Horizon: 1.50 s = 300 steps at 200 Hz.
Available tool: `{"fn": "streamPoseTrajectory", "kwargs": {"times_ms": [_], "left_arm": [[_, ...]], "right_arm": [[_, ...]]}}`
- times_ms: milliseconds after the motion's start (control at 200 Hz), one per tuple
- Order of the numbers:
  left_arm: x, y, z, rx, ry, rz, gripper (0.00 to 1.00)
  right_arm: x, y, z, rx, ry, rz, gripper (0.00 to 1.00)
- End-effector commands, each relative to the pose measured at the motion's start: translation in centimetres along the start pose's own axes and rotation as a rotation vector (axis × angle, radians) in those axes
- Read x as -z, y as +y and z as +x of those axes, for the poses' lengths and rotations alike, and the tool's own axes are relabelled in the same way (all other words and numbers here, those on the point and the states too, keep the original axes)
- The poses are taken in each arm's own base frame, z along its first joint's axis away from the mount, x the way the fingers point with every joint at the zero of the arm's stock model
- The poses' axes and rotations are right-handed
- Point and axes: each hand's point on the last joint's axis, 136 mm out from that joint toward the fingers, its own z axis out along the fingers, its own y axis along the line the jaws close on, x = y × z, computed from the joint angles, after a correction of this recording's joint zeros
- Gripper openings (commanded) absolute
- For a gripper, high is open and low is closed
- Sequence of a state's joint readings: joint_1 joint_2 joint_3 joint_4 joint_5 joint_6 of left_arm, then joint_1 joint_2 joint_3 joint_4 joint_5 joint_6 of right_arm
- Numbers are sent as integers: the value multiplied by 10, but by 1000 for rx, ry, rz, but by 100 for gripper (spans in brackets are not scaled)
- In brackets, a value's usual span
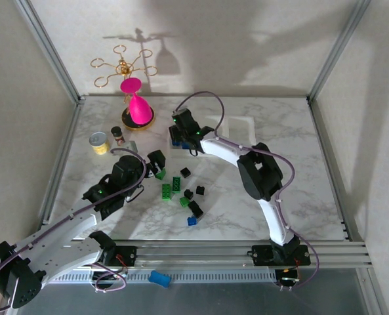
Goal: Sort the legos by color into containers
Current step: Place the lego in the container, then pick up the lego from the bottom-center of the table.
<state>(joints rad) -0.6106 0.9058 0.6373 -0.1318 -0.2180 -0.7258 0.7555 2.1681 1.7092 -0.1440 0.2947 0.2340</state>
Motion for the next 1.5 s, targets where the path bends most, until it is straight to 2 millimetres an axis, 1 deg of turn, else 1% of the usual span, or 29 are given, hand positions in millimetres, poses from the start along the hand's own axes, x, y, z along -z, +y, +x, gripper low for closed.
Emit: {"fn": "streamPoseTrajectory", "kwargs": {"times_ms": [0, 95, 250, 320, 476, 551, 651, 751, 806, 926, 1051, 1126, 1262, 1352, 1432, 1497], "left_arm": [[7, -17, -12, 25, -8, 64, 100], [8, -20, -6, 21, 12, 98, 99], [9, -21, 5, 11, 52, 113, 100], [11, -22, 11, 6, 69, 121, 100], [17, -30, 25, -10, 93, 153, 100], [20, -32, 31, -22, 102, 156, 100], [25, -33, 37, -29, 111, 152, 100], [28, -23, 39, -32, 110, 122, 100], [30, -17, 41, -30, 108, 112, 100], [32, -5, 46, -22, 116, 85, 100], [35, 11, 55, -20, 137, 44, 100], [36, 14, 56, -12, 138, 46, 100], [35, 17, 59, -14, 145, 33, 100], [33, 20, 61, -20, 149, 21, 100], [32, 22, 62, -23, 146, 13, 100], [32, 23, 62, -21, 141, 10, 100]], "right_arm": [[48, 8, -33, -15, -90, -37, 63], [68, 8, -25, -25, -78, -50, 65], [101, 10, -1, -44, -43, -82, 68], [115, 8, 13, -55, -17, -88, 70], [145, 12, 42, -30, 38, -111, 73], [160, 17, 58, -21, 64, -135, 75], [182, 28, 81, -14, 99, -191, 77], [199, 36, 111, 4, 151, -197, 79], [207, 41, 131, 10, 189, -199, 80], [221, 52, 174, -7, 266, -214, 81], [235, 62, 209, -31, 315, -220, 83], [241, 67, 225, -29, 335, -215, 83], [248, 65, 256, -45, 394, -175, 83], [251, 62, 276, -74, 441, -163, 81], [249, 62, 288, -89, 469, -160, 79], [247, 64, 291, -91, 470, -158, 76]]}}
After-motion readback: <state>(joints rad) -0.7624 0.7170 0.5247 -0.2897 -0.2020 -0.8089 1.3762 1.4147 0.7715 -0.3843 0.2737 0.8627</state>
